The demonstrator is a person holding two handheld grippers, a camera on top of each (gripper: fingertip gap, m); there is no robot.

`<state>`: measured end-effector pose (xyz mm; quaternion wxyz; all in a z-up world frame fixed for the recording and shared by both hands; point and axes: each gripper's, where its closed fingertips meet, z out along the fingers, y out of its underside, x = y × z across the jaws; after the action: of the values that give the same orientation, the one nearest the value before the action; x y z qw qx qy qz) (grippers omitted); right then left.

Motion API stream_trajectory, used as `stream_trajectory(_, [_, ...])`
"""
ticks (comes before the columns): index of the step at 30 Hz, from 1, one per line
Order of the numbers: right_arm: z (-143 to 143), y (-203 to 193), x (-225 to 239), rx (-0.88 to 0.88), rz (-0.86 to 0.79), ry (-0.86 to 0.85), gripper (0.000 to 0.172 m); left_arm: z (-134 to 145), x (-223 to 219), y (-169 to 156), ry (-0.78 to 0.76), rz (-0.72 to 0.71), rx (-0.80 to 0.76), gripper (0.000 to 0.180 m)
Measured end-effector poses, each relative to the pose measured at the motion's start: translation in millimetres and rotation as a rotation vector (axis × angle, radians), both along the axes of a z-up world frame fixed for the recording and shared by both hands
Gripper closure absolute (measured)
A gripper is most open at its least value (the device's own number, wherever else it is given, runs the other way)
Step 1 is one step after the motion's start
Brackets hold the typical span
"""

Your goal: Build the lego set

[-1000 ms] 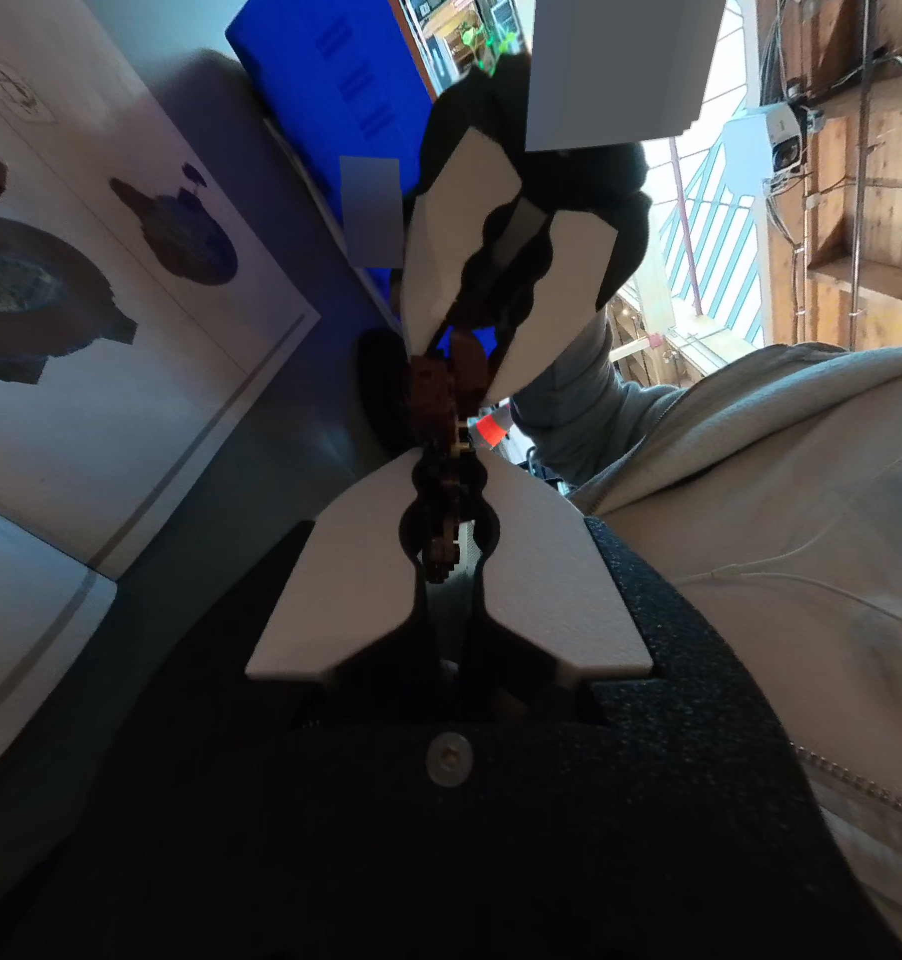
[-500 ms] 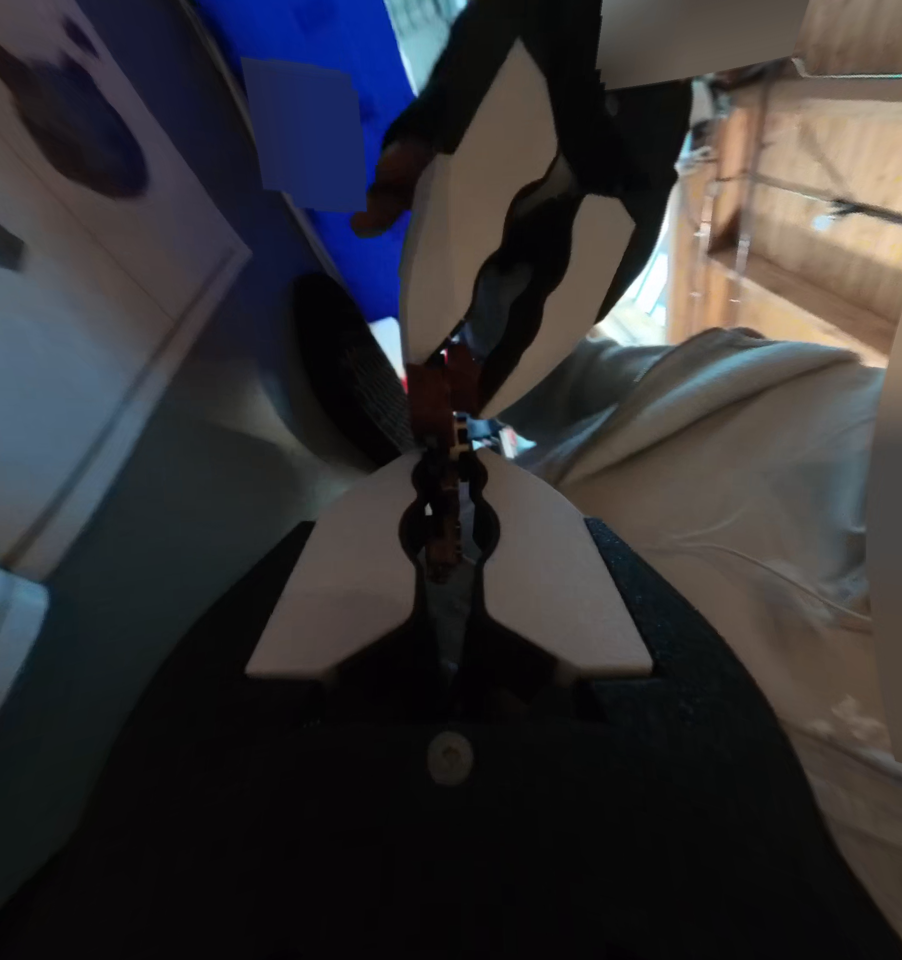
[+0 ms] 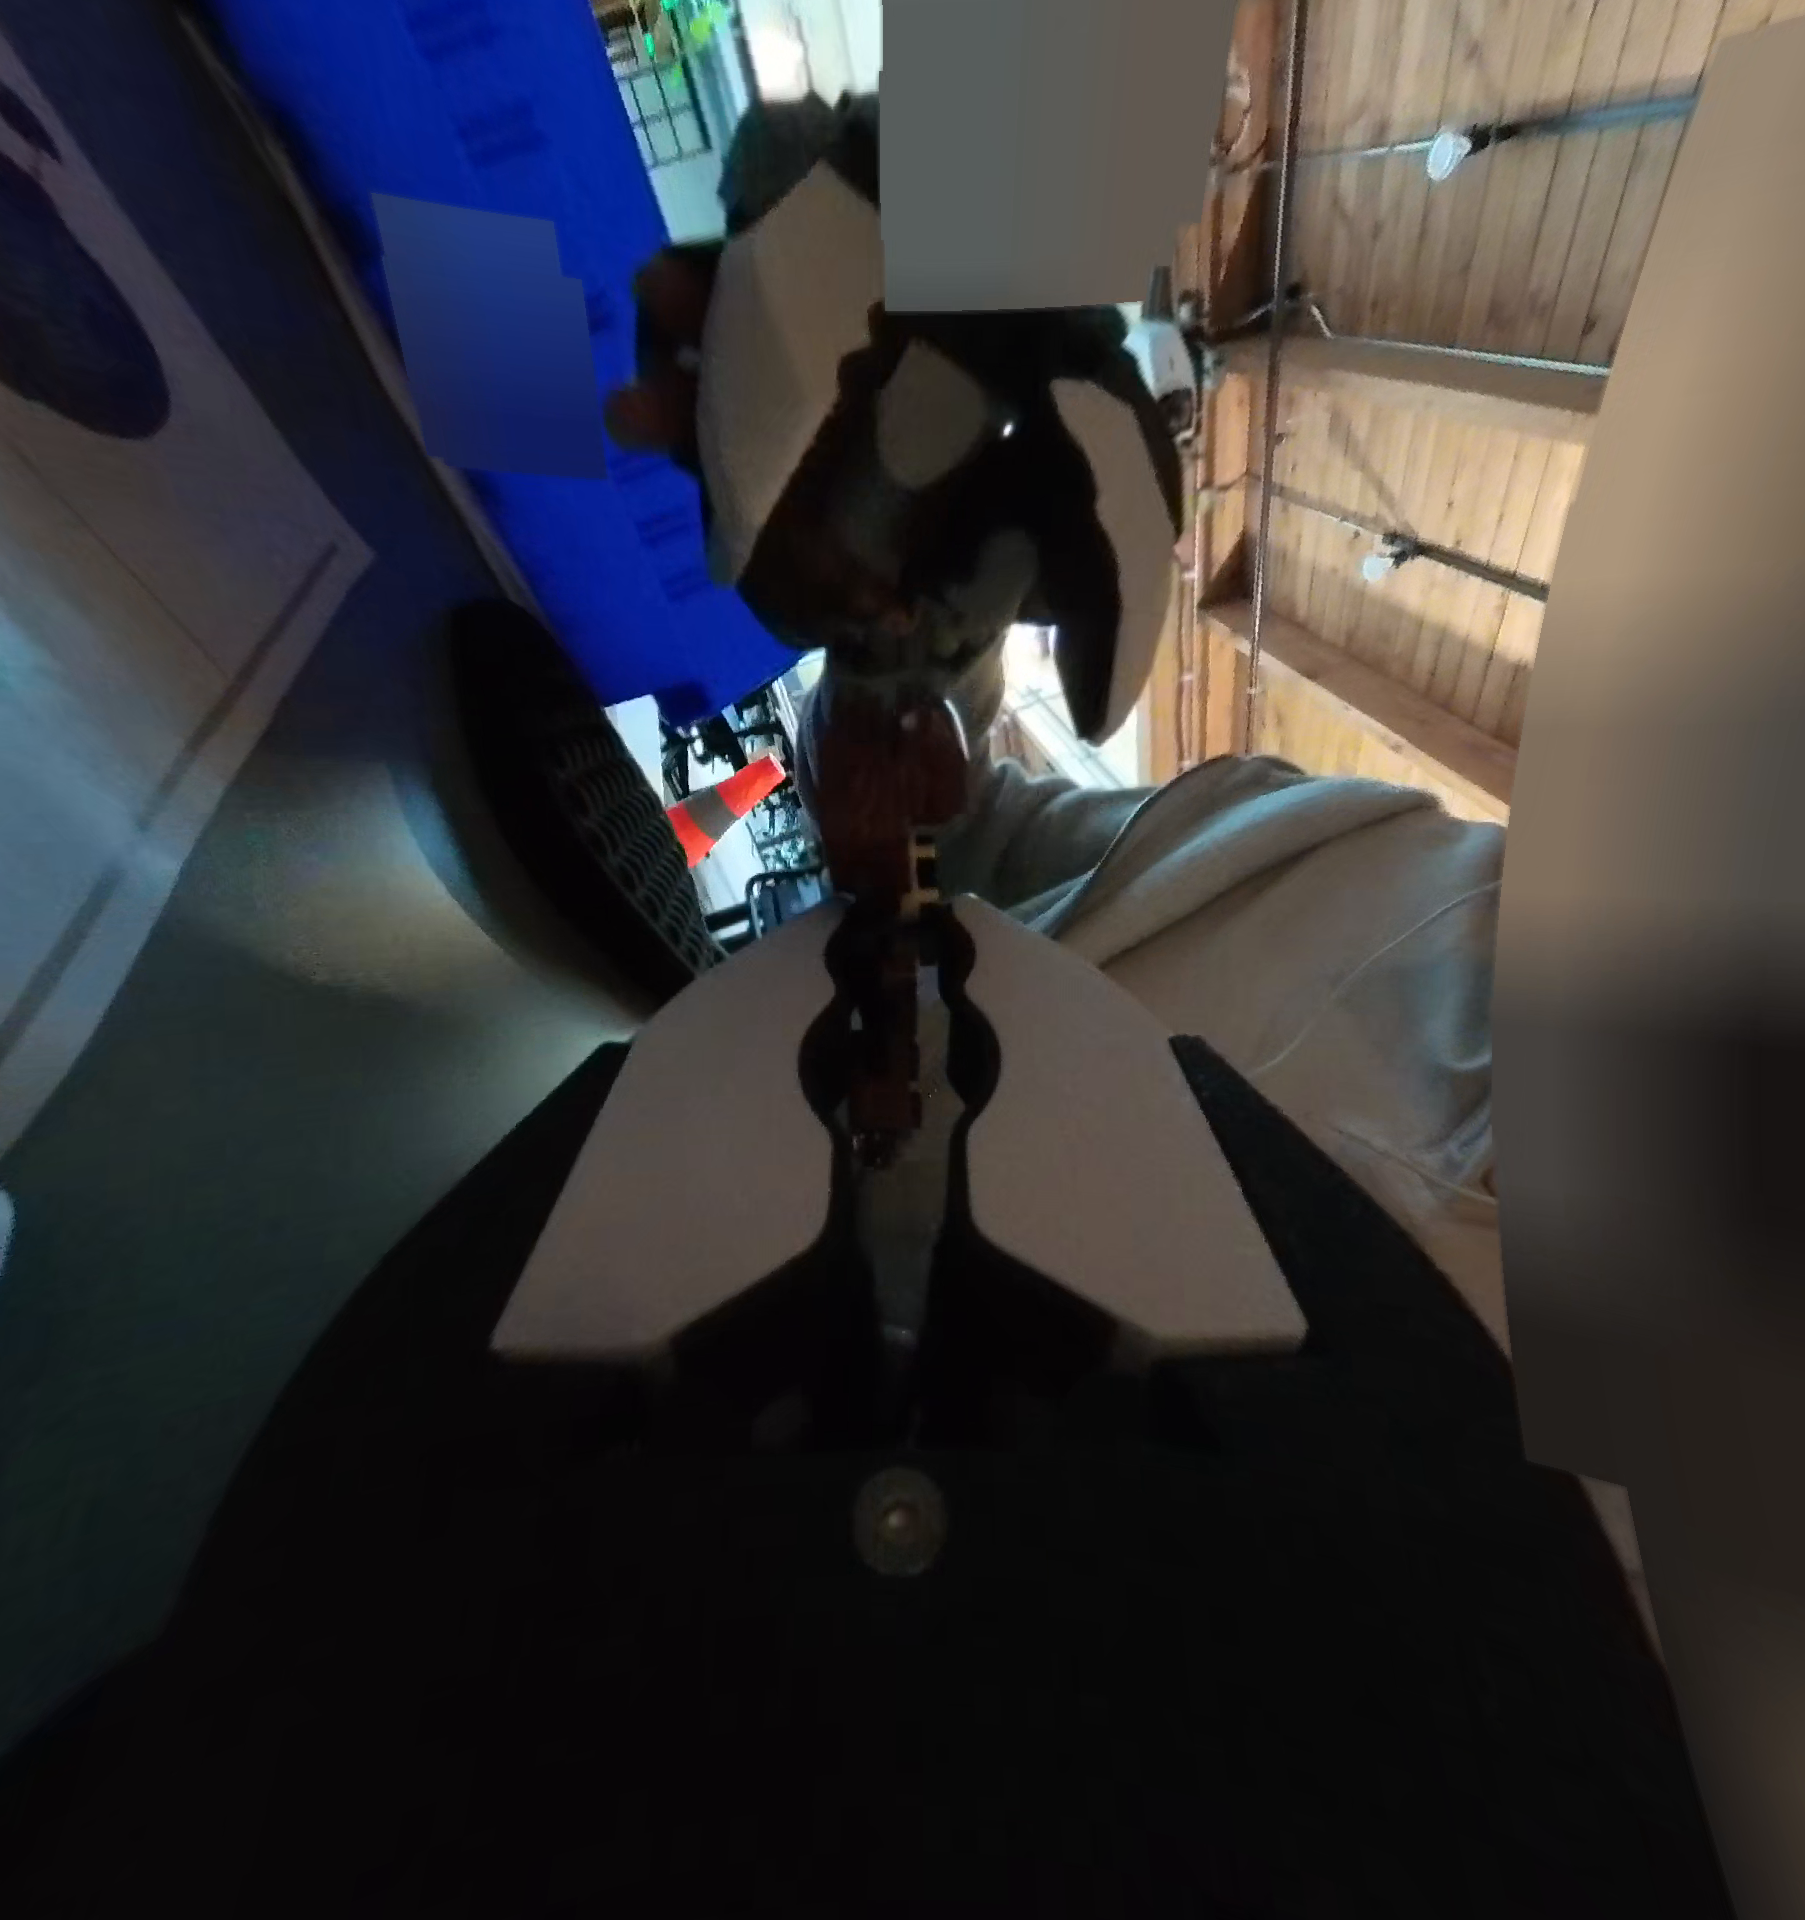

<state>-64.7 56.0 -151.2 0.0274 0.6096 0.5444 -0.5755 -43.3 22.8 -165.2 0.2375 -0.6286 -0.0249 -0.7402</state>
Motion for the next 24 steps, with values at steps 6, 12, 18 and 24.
stream_trajectory(6, [-13,-11,8,-0.092,-0.087,0.020,0.120,-1,-9,6,-0.001,0.066,-0.012,0.168])
stream_trajectory(12, [-17,-14,12,-0.008,-0.016,0.016,0.137,-2,-2,2,0.017,0.024,-0.008,0.167])
stream_trajectory(18, [-16,-23,17,0.034,0.102,-0.002,0.149,-5,7,-6,0.070,-0.034,0.019,0.168])
stream_trajectory(24, [-24,-33,26,0.065,0.214,-0.067,0.145,-8,10,-8,0.128,-0.061,0.041,0.167])
